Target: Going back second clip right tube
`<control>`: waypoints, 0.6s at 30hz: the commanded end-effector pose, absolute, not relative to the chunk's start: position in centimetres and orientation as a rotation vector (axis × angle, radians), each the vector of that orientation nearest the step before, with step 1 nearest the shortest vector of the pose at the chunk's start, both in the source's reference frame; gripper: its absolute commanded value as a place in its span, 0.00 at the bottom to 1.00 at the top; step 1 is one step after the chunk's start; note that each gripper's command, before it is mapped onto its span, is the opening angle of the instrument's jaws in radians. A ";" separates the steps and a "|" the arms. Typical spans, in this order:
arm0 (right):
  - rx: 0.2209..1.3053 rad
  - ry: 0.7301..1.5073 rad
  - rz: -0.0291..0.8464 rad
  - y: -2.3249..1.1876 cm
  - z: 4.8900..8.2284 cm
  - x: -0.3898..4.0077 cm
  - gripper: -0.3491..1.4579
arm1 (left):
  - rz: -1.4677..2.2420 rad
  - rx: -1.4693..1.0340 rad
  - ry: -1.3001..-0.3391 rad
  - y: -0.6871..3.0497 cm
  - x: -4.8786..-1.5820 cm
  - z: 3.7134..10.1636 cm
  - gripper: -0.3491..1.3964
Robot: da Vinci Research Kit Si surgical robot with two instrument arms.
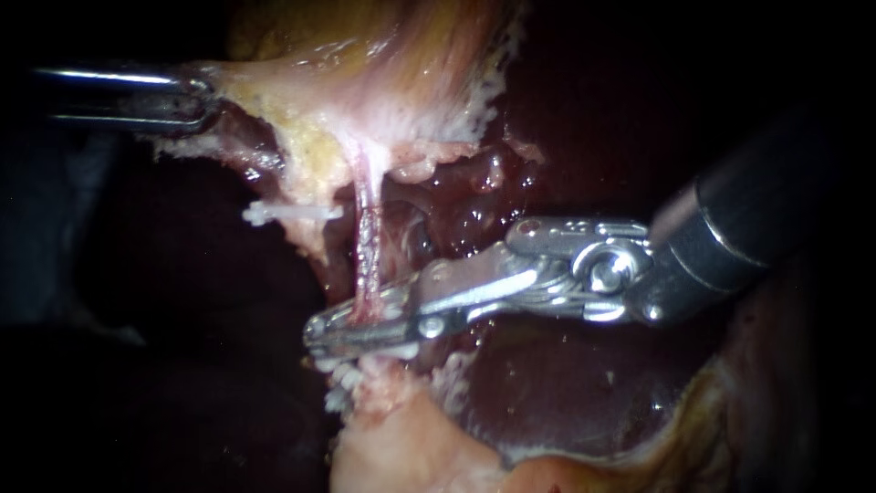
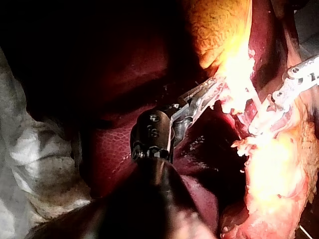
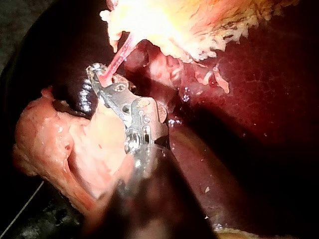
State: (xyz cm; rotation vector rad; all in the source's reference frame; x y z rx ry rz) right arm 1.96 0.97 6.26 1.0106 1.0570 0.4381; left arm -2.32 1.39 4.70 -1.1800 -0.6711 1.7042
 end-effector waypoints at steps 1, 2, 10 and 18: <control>1.011 1.057 0.438 0.97 6.26 1.96 0.00 | 1.704 -1.180 -0.672 1.39 -2.32 4.71 0.00; 1.011 1.057 0.437 0.97 6.26 1.96 0.00 | 1.704 -1.180 -0.673 1.39 -2.32 4.71 0.00; 0.995 1.059 0.447 0.93 6.26 1.95 0.29 | 1.705 -1.181 -0.674 1.40 -2.30 4.72 0.00; 0.936 1.109 0.468 0.83 6.35 1.99 0.45 | 1.706 -1.182 -0.675 1.41 -2.29 4.73 0.00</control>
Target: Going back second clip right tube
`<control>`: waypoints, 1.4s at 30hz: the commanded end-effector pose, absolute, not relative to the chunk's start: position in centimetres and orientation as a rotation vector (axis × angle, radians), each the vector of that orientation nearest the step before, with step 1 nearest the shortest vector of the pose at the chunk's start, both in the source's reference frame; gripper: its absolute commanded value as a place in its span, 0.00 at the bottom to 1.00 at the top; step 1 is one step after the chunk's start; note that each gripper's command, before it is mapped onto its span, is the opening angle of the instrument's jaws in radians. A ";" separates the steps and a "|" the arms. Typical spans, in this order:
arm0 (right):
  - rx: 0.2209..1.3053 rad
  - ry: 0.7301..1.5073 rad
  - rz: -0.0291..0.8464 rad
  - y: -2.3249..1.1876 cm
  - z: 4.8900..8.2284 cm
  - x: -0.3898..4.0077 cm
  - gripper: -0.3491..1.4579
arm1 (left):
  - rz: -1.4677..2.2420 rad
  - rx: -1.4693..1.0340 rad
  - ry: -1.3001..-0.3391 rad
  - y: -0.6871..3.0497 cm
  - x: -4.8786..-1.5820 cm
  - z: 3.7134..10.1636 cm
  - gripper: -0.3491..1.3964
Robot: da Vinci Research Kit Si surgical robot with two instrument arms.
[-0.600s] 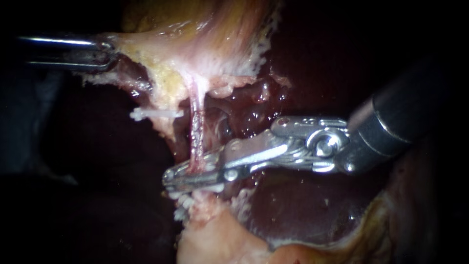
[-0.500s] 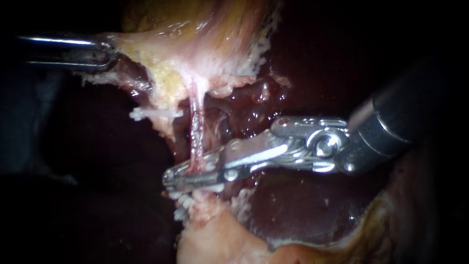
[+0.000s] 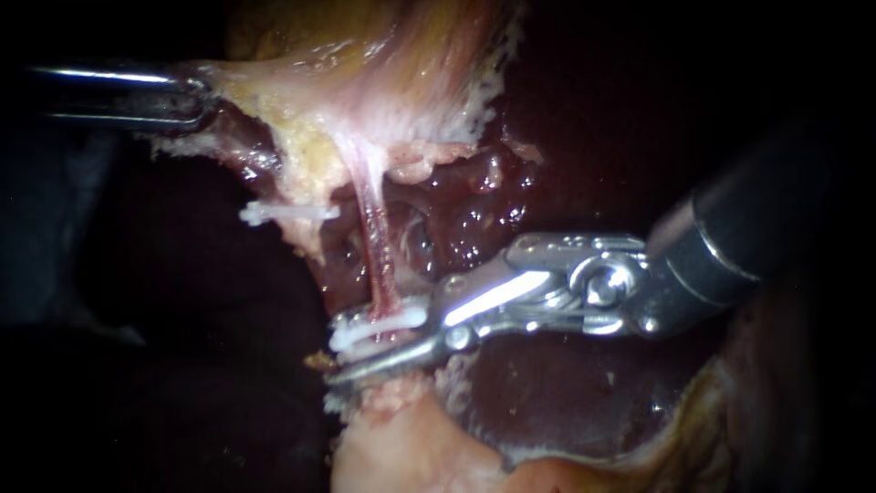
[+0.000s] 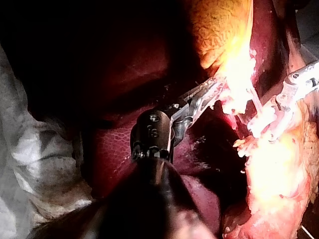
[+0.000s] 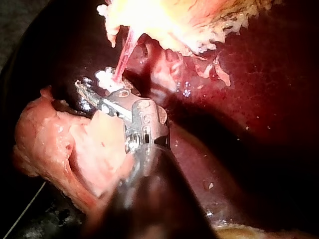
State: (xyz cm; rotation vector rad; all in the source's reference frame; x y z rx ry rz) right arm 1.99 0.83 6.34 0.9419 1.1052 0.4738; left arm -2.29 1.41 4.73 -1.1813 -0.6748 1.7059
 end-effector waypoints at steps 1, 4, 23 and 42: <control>0.918 1.113 0.475 0.83 6.36 2.00 0.46 | 1.706 -1.182 -0.675 1.41 -2.29 4.73 0.00; 0.824 1.142 0.459 0.87 6.40 1.98 0.47 | 1.706 -1.182 -0.675 1.41 -2.28 4.73 0.00; 0.507 1.215 0.274 0.93 6.24 1.02 0.47 | 1.707 -1.183 -0.676 1.40 -2.26 4.75 0.00; 0.411 1.234 0.172 1.05 6.02 0.43 0.47 | 1.708 -1.183 -0.674 1.40 -2.27 4.78 0.00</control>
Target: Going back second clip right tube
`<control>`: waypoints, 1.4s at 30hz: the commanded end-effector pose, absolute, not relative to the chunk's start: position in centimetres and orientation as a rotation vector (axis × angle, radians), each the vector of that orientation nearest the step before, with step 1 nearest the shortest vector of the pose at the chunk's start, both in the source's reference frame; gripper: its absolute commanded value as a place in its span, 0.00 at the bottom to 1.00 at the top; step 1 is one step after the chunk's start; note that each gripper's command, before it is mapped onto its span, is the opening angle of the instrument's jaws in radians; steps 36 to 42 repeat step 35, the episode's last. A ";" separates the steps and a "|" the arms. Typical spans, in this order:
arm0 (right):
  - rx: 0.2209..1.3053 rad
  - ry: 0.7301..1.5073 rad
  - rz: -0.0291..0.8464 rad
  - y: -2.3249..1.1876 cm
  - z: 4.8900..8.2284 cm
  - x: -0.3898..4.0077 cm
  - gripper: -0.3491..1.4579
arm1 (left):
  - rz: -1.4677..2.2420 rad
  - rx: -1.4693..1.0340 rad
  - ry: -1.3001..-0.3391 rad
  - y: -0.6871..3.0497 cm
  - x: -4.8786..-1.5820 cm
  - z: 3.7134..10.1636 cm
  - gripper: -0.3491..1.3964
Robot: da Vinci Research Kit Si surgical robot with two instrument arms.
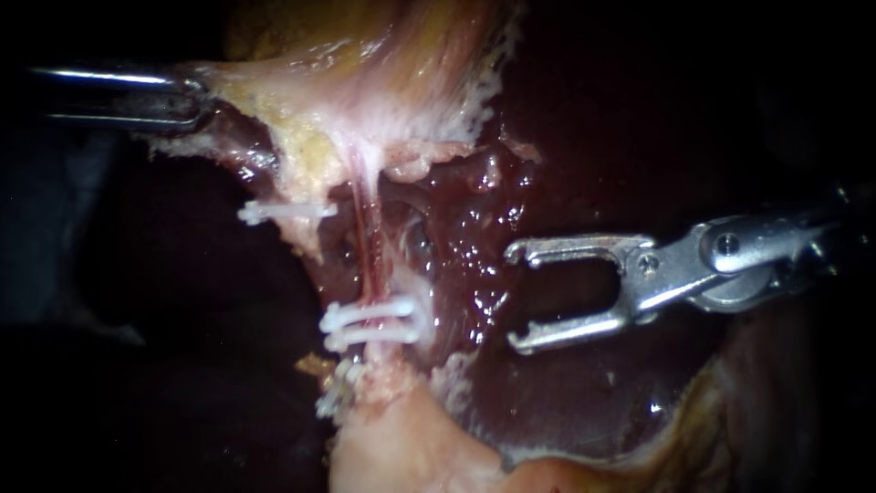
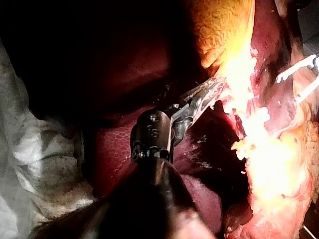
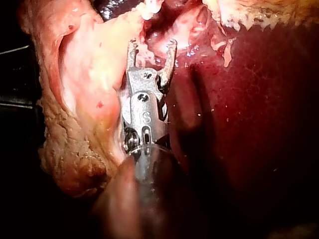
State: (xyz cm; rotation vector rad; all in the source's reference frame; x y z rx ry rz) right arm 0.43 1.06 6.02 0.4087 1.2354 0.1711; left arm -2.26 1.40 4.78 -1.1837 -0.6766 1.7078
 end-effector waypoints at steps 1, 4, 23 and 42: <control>0.410 1.233 0.173 1.06 6.02 0.42 0.47 | 1.708 -1.183 -0.674 1.39 -2.27 4.78 0.00; 0.407 1.232 0.177 1.06 6.02 0.40 0.47 | 1.709 -1.183 -0.669 1.37 -2.31 4.82 0.00; 0.405 1.229 0.182 1.08 6.03 0.36 0.47 | 1.731 -1.188 -0.650 1.25 -2.77 5.42 0.00; 0.404 1.229 0.184 1.08 6.03 0.36 0.47 | 1.734 -1.190 -0.652 1.26 -2.77 5.45 0.00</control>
